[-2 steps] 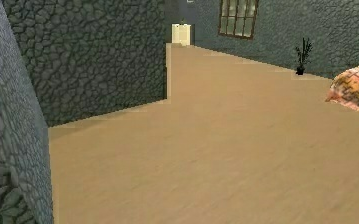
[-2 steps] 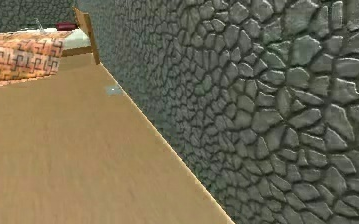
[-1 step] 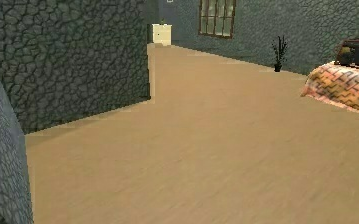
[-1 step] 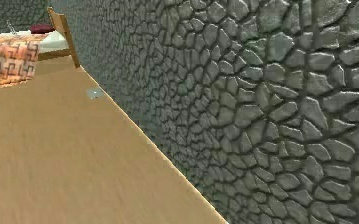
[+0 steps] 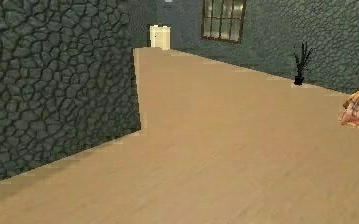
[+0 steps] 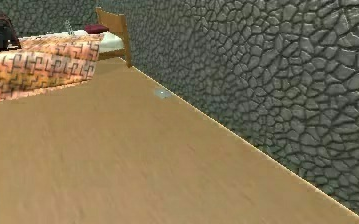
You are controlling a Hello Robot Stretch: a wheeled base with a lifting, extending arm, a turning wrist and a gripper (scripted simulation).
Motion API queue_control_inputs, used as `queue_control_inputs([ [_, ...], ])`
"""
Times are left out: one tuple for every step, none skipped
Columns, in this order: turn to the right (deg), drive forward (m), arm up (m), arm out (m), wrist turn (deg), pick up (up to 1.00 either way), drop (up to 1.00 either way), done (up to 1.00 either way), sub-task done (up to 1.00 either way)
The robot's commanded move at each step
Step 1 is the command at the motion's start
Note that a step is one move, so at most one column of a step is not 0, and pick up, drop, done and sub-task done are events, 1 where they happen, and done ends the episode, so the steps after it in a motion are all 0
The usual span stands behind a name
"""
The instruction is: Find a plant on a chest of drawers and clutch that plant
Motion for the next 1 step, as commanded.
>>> queue_control_inputs([
  [0.0, 1.00, 0.00, 0.00, 0.0, 0.00, 0.00, 0.00, 0.00],
])
